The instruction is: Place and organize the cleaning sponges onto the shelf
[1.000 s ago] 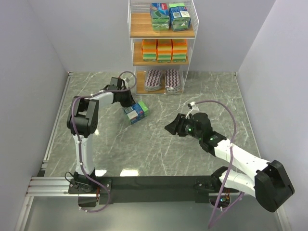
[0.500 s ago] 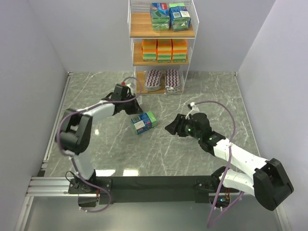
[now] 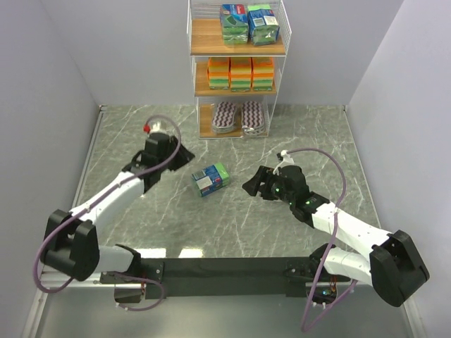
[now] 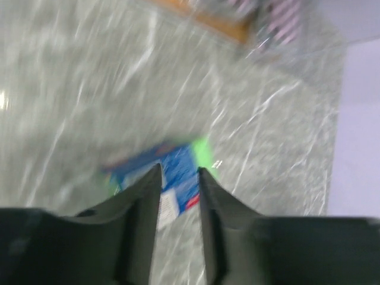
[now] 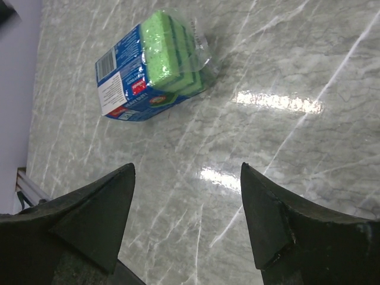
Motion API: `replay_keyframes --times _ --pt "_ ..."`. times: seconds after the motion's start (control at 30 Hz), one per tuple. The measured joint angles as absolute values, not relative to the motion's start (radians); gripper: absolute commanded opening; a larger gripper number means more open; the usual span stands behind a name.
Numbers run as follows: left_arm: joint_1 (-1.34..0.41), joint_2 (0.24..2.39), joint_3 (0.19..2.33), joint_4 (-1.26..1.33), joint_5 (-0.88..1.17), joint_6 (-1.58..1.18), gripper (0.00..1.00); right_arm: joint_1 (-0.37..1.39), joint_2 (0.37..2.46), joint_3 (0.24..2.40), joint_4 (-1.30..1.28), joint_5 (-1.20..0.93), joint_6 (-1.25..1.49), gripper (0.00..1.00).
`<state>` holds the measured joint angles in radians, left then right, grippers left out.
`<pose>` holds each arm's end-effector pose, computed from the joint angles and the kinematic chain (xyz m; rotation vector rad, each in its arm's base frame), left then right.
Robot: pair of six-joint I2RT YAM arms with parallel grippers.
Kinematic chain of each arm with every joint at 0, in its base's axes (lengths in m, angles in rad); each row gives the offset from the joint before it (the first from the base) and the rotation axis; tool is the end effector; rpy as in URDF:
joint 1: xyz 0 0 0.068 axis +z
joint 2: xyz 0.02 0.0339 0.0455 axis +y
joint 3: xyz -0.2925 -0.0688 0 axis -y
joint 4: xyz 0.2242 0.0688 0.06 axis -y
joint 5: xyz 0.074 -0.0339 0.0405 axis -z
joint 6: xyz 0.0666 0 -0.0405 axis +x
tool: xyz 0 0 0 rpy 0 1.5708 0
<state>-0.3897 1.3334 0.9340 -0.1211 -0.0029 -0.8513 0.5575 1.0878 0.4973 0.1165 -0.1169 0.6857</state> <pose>0.2804 -0.1150 0.2960 -0.5005 2.1219 -0.7319 0.1898 0.1275 0.2336 0.0613 2.1616 0.8716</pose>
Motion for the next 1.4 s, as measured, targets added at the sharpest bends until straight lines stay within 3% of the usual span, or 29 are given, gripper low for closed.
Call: replay_keyframes --times 0.2,0.3,0.9,1.4 --pt "-0.476 1.268 0.750 -0.128 -0.054 -1.017 0.58 0.558 1.087 0.497 0.108 -0.101 0.685 0.81" --pt "-0.513 1.266 0.746 -0.120 -0.071 -1.060 0.59 0.557 1.087 0.497 0.101 -0.096 0.685 0.81" --pt "-0.519 1.340 0.745 -0.107 -0.109 -1.113 0.51 0.556 1.060 0.482 0.081 -0.070 0.687 0.82" --pt "-0.535 1.387 0.724 -0.061 -0.107 -1.122 0.56 0.551 1.056 0.470 0.078 -0.067 0.691 0.82"
